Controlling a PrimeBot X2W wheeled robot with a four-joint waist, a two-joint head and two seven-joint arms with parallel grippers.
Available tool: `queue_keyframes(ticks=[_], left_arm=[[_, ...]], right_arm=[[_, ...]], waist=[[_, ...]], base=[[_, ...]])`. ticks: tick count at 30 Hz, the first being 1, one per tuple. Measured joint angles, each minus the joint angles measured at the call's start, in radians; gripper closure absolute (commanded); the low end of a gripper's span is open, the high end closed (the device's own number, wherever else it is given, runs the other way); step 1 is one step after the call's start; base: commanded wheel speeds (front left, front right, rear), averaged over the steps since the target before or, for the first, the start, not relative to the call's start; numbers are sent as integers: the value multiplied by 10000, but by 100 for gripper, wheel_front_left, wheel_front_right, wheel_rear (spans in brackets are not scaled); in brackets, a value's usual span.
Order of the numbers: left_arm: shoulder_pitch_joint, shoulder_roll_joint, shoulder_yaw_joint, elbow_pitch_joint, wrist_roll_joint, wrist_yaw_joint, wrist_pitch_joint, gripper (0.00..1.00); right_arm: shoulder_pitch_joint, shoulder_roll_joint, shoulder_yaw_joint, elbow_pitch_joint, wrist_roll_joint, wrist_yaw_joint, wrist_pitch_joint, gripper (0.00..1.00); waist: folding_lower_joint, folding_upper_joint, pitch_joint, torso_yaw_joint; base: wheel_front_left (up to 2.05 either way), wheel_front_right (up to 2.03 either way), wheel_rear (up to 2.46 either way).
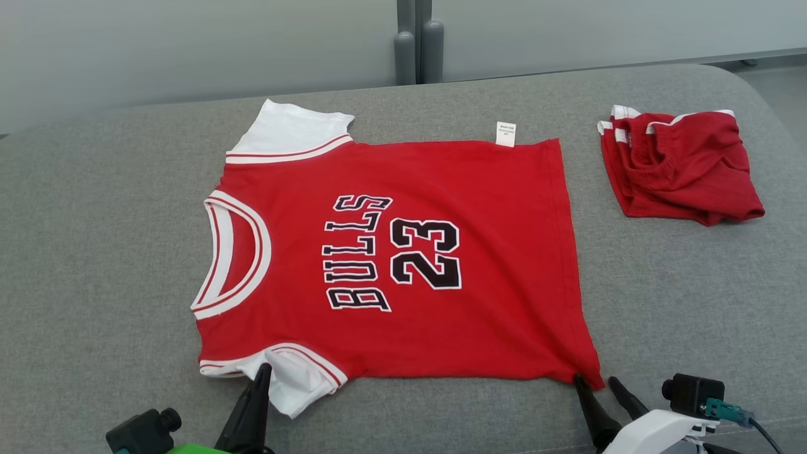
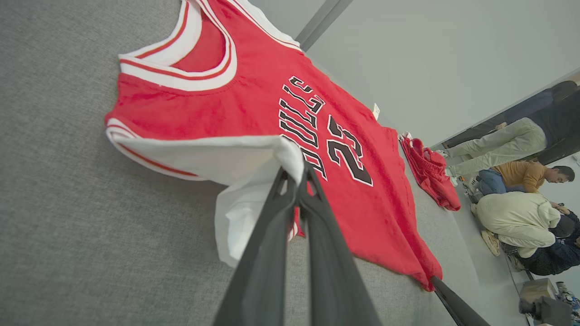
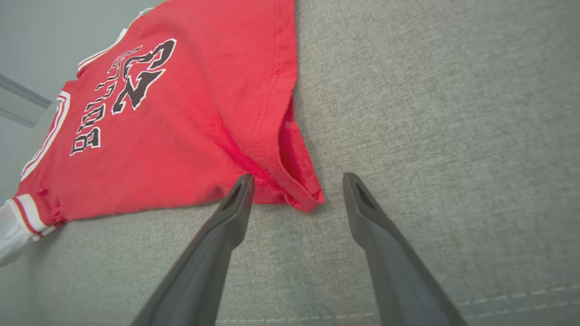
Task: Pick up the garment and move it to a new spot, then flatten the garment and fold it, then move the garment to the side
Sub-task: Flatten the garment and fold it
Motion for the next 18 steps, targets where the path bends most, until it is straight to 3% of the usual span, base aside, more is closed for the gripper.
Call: queue_keyframes(ticks=[7, 9, 11, 12, 15, 16, 18], left_arm=[[-2, 0, -42, -146, 4, 40, 67, 100], [-2, 0, -15, -169, 4, 46, 67, 100], [-2, 0, -4, -192, 4, 50, 67, 100], [-2, 0, -4, -205, 4, 52, 67, 100], [-2, 0, -6, -236, 4, 65, 67, 100], [-2, 0, -4, -245, 4, 107, 67, 100], [-3, 0, -4, -257, 4, 144, 67, 100]], right_arm=[[-74, 121, -81, 311, 173, 234, -96, 0], [-129, 119, -82, 412, 173, 309, -107, 7], [-235, 130, -82, 522, 173, 403, -174, 31], [-292, 140, -82, 573, 174, 414, -174, 52], [-373, 169, -88, 688, 255, 541, -176, 74], [-389, 182, -90, 713, 265, 614, -176, 74], [-431, 226, -65, 732, 274, 694, -176, 92]], waist=[[0, 0, 285, 209], [0, 0, 335, 255], [0, 0, 363, 277], [0, 0, 371, 281], [0, 0, 388, 287], [0, 0, 392, 286], [0, 0, 395, 280]], base=[[0, 0, 0], [0, 0, 0], [0, 0, 0], [0, 0, 0], [0, 0, 0], [0, 0, 0], [0, 0, 0]])
